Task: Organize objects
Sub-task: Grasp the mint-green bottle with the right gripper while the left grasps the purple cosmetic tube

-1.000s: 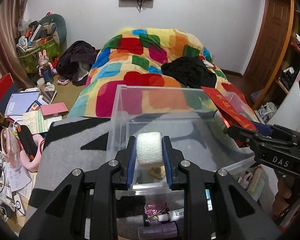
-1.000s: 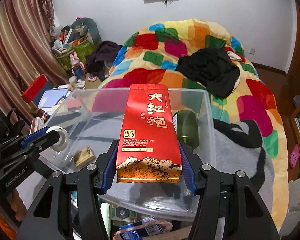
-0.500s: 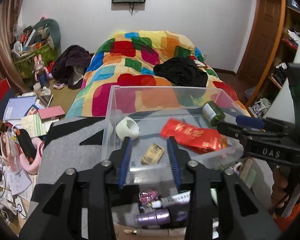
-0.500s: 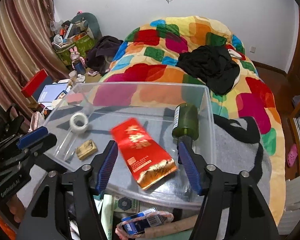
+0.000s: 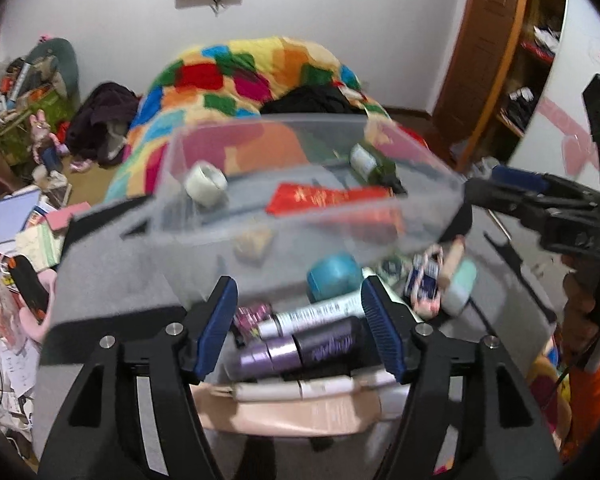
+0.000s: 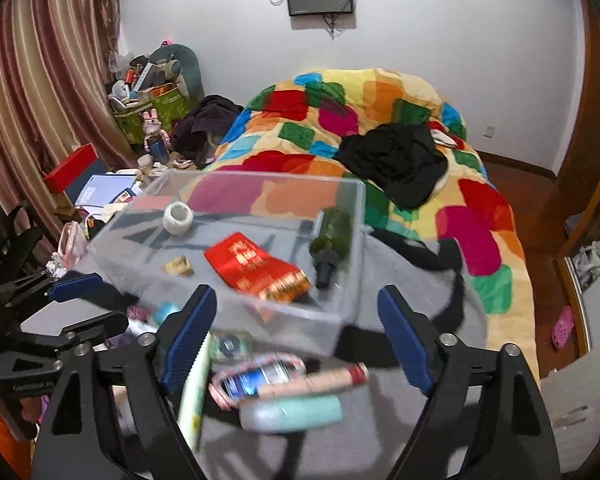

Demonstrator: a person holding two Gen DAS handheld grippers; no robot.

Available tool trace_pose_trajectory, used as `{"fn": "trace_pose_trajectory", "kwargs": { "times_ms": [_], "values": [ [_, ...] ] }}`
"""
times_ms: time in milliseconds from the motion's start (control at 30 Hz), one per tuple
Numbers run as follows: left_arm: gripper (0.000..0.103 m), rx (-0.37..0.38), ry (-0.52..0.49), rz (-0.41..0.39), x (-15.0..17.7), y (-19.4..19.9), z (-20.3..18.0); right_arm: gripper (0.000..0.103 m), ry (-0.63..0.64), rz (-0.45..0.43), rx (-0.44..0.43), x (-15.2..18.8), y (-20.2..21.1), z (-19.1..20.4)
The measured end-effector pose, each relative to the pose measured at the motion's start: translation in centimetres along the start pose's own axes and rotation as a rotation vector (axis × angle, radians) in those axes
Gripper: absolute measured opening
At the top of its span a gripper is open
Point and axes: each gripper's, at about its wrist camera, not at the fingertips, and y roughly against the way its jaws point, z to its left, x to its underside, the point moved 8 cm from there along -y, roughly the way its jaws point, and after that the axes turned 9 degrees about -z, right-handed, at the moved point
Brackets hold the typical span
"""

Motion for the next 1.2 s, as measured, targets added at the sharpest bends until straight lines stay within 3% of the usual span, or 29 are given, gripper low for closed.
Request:
{"fn": "trace_pose_trajectory", "kwargs": {
  "times_ms": [100,133,433,700,867,933,1033,1200],
  "values": [
    [0.065,0.028,-0.002,0.067,1.7,-1.2,-0.4,0.082,-0.025,0.037,0.006,1.8,0.1,-0.9],
    [0.071,0.035,-0.001,0.078,2.2,-1.4,-0.5,0.082,-0.038,0.054,0.009,2.5,0.1,-1.1],
    [0.074,0.027,-0.014,0.069,3.9,-1.0,-1.3,0.083,-0.182,0.197,0.01,8.5,-2.0,-2.6],
    [0.059,0.014,-0.006,0.064,4.8,0.1,-1.2,0.083,-0.18,0.18,0.016,8.6,-2.2,-1.6],
    [0.056,-0.022,0.008,0.052,5.2,0.6,-0.3,0.067,-0.167,0.171,-0.021,8.9,-1.7,-1.0],
    [0.043,-0.031,0.014,0.049,5.2,0.7,0.1,0.057,-0.169,0.171,-0.035,8.9,-1.4,-1.1],
    [0.036,-0.041,0.027,0.052,5.1,0.6,0.7,0.048,-0.174,0.172,-0.047,8.9,-1.0,-1.3],
    [0.029,-0.057,0.041,0.047,4.5,0.6,1.4,0.037,-0.158,0.167,0.007,9.1,0.1,-2.7]
  ]
}}
